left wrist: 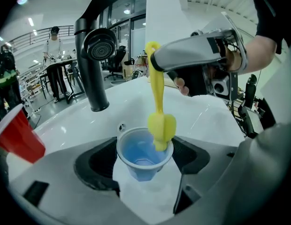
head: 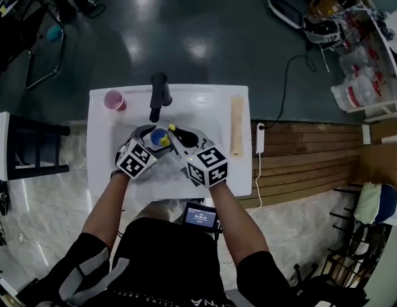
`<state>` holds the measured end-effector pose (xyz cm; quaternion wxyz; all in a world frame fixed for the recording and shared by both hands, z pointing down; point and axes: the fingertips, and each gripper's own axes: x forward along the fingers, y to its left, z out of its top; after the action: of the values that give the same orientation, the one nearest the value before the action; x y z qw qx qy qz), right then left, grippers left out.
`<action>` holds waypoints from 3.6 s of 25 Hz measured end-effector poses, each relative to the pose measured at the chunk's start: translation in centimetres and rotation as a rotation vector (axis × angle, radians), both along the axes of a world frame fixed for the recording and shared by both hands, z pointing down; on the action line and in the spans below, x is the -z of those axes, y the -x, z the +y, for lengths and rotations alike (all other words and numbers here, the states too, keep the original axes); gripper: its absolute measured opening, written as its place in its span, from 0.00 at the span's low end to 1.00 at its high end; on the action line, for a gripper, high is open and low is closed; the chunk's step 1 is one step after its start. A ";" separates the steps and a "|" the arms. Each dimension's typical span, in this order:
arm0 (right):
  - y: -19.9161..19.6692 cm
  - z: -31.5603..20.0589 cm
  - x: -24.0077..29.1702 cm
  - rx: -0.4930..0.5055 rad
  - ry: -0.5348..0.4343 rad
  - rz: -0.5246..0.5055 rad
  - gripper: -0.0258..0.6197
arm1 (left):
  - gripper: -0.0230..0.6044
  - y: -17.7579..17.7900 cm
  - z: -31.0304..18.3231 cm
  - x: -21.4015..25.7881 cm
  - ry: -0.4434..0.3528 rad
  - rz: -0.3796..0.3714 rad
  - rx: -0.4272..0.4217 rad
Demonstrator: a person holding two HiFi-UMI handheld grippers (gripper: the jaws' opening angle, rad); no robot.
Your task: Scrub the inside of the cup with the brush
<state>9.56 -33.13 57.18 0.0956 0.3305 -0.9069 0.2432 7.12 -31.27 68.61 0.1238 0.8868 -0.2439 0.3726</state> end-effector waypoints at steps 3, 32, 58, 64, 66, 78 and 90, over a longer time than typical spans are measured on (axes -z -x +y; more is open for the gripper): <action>-0.6 -0.3 1.0 -0.008 -0.016 -0.021 0.10 | 0.62 0.2 0.1 -0.1 0.005 -0.015 0.016; -8.4 4.0 2.5 0.000 -0.059 0.163 0.10 | 0.62 -1.8 1.2 10.2 -0.069 0.218 0.308; -2.8 9.1 2.7 0.191 -0.032 0.041 0.10 | 0.62 7.3 11.8 12.5 -0.164 0.168 0.597; 2.1 8.6 2.9 0.170 -0.011 0.027 0.10 | 0.62 13.7 13.0 12.8 -0.180 0.162 0.617; 4.2 8.6 3.1 0.168 -0.011 0.031 0.10 | 0.62 16.2 13.4 12.4 -0.174 0.164 0.624; 11.2 8.7 2.7 0.152 0.000 0.081 0.10 | 0.62 23.1 13.9 9.6 -0.155 0.187 0.567; 11.8 8.5 2.0 0.122 0.006 0.101 0.10 | 0.62 23.3 13.7 8.9 -0.157 0.179 0.500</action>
<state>-2.27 -24.67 55.20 0.1569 0.2861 -0.9186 0.2229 -16.15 -17.53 59.75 0.1638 0.8353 -0.4715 0.2304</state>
